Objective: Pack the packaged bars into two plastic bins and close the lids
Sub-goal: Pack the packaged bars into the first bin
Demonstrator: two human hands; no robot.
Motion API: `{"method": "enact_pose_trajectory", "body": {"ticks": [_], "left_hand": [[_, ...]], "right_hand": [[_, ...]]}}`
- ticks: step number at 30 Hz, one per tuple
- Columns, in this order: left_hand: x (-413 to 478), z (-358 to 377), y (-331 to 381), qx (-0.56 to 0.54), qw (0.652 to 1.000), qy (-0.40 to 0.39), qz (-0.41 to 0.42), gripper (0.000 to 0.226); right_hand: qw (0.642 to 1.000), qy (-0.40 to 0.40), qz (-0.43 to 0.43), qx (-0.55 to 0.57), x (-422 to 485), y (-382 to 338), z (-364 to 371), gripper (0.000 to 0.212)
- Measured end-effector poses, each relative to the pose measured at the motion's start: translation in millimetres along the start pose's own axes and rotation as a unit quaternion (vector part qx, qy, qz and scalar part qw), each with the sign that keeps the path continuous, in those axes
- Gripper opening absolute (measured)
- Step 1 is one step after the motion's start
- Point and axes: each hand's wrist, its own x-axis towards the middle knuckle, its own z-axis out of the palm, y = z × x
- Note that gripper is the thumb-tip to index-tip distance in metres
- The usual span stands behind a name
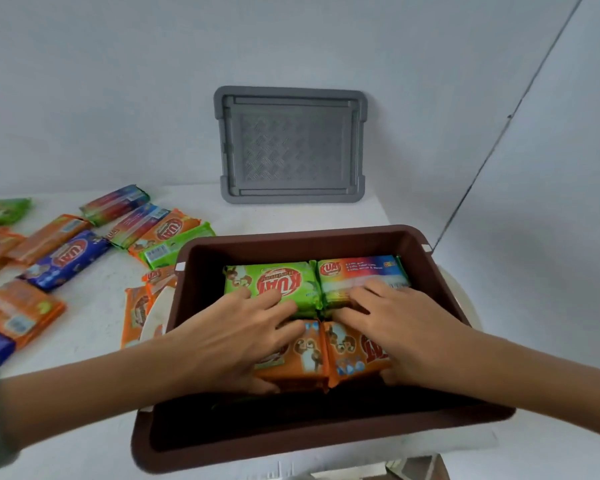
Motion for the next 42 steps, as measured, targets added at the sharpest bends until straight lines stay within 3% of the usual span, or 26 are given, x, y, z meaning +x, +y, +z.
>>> {"method": "enact_pose_trajectory", "body": {"ticks": [11, 23, 34, 39, 42], "left_hand": [[3, 2, 7, -0.029, 0.998, 0.003, -0.052, 0.051], [7, -2, 13, -0.018, 0.999, 0.029, -0.034, 0.071], [7, 9, 23, -0.041, 0.995, 0.054, -0.073, 0.050], [13, 1, 18, -0.098, 0.987, 0.051, -0.119, 0.051], [13, -15, 8, -0.154, 0.973, 0.087, -0.146, 0.046]], "right_hand": [[0.999, -0.035, -0.024, 0.009, 6, -2, -7, 0.077], [0.998, -0.030, -0.045, 0.016, 9, 2, -7, 0.074], [0.997, 0.005, -0.072, 0.000, 7, 5, 0, 0.064], [0.996, 0.011, -0.084, 0.032, 10, 8, -10, 0.061], [0.993, 0.039, -0.088, 0.067, 13, 9, -24, 0.053]]}}
